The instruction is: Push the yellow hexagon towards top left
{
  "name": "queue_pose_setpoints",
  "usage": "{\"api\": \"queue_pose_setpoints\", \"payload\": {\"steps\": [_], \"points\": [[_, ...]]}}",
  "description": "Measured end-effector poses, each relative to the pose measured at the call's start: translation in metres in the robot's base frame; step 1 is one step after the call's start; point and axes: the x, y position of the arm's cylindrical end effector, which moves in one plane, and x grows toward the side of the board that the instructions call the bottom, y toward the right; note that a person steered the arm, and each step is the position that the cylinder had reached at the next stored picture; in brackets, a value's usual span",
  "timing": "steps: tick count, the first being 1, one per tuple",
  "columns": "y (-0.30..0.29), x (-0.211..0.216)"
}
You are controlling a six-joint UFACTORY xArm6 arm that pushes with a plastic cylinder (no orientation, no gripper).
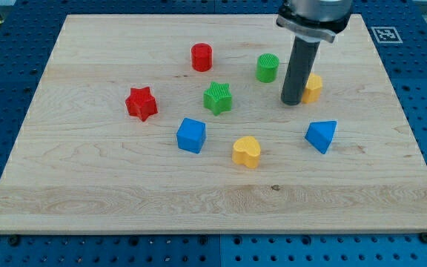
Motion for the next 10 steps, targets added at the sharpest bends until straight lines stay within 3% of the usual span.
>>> {"api": "queue_pose_setpoints", "payload": {"steps": [2, 3, 4, 7, 10], "points": [[0.088, 0.019], [0.105, -0.010], [0.099, -0.030], [0.085, -0.022], [-0.003, -0.021]]}}
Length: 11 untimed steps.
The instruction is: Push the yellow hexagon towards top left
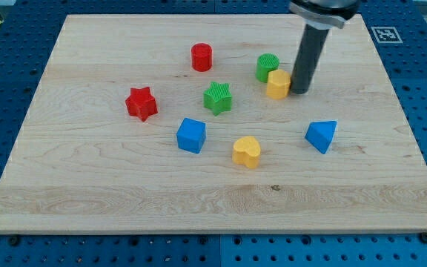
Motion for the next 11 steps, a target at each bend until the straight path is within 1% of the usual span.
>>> {"api": "queue_pose_setpoints", "payload": {"steps": [1, 2, 3, 6, 7, 8, 9, 10, 11], "points": [[-0.025, 0.000], [-0.027, 0.000], [-0.052, 0.000], [-0.171, 0.000], [-0.178, -0.010], [-0.168, -0.013], [-0.167, -0.027], [-0.175, -0.040], [-0.211, -0.043]]}}
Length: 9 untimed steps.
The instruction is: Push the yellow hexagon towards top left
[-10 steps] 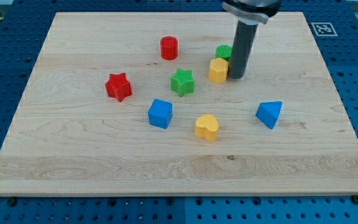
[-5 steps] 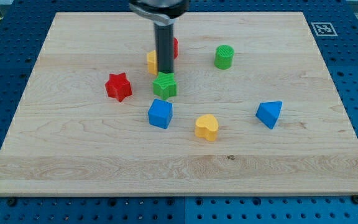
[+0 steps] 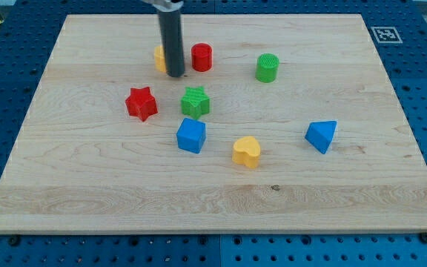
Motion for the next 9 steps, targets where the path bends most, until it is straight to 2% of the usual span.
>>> {"api": "queue_pose_setpoints", "payload": {"steps": [1, 2, 3, 4, 5, 9], "points": [[-0.036, -0.005], [-0.045, -0.032], [-0.027, -0.026], [0.018, -0.004], [0.028, -0.009], [-0.027, -0.055]]}}
